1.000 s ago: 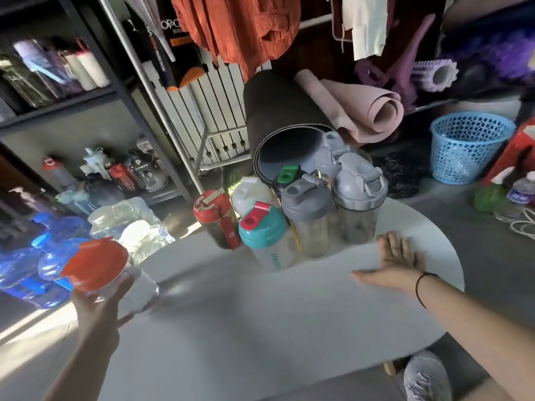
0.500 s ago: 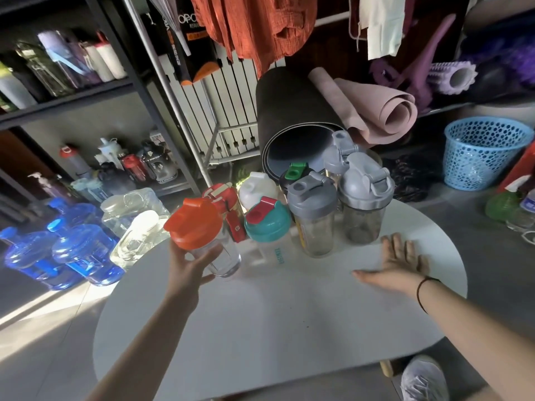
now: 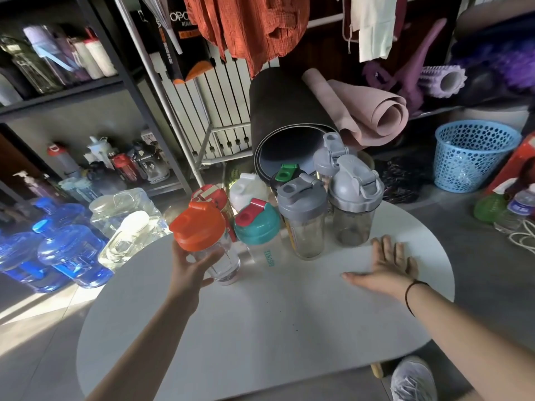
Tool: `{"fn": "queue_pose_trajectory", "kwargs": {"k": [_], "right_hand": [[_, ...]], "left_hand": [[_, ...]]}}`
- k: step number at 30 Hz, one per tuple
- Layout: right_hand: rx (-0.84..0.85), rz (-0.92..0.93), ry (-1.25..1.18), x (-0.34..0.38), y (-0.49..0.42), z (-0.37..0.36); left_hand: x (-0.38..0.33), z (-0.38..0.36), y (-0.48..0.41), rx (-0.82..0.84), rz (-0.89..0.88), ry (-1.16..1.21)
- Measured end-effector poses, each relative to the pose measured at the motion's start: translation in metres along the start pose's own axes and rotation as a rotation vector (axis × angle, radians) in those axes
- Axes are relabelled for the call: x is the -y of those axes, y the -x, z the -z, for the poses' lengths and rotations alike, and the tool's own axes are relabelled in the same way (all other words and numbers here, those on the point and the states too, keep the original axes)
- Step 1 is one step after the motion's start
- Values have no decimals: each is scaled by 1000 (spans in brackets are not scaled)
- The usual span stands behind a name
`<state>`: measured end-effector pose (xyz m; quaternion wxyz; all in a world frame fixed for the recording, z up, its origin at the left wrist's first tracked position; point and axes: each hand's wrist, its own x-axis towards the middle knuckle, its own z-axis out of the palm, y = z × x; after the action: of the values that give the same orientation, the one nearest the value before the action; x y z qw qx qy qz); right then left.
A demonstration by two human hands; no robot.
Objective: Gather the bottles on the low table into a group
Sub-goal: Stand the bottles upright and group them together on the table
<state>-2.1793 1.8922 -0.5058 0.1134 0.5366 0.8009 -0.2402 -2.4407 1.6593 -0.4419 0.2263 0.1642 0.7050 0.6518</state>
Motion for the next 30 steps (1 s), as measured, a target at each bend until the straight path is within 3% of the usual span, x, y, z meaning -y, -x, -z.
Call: {"fn": "queue_pose_trajectory", "kwargs": {"k": [16,21,24,27,30], "right_hand": [[-31,20,-13,-4,-4,-4],[-115,34,-66,-8,-1,-5],[-282,95,-316,-17,-6,6],[-236,212,-765,-22,-17,25],[-206,307,-796,-12,-22,34]], "left_hand": [[-2,-6,8,15,-12,-1],[12,-1,9,48,0,-16],[24,0,12,84,3,-37],[29,-1,14,68,-5,-55],[33,0,10,45,-29,-60]]}}
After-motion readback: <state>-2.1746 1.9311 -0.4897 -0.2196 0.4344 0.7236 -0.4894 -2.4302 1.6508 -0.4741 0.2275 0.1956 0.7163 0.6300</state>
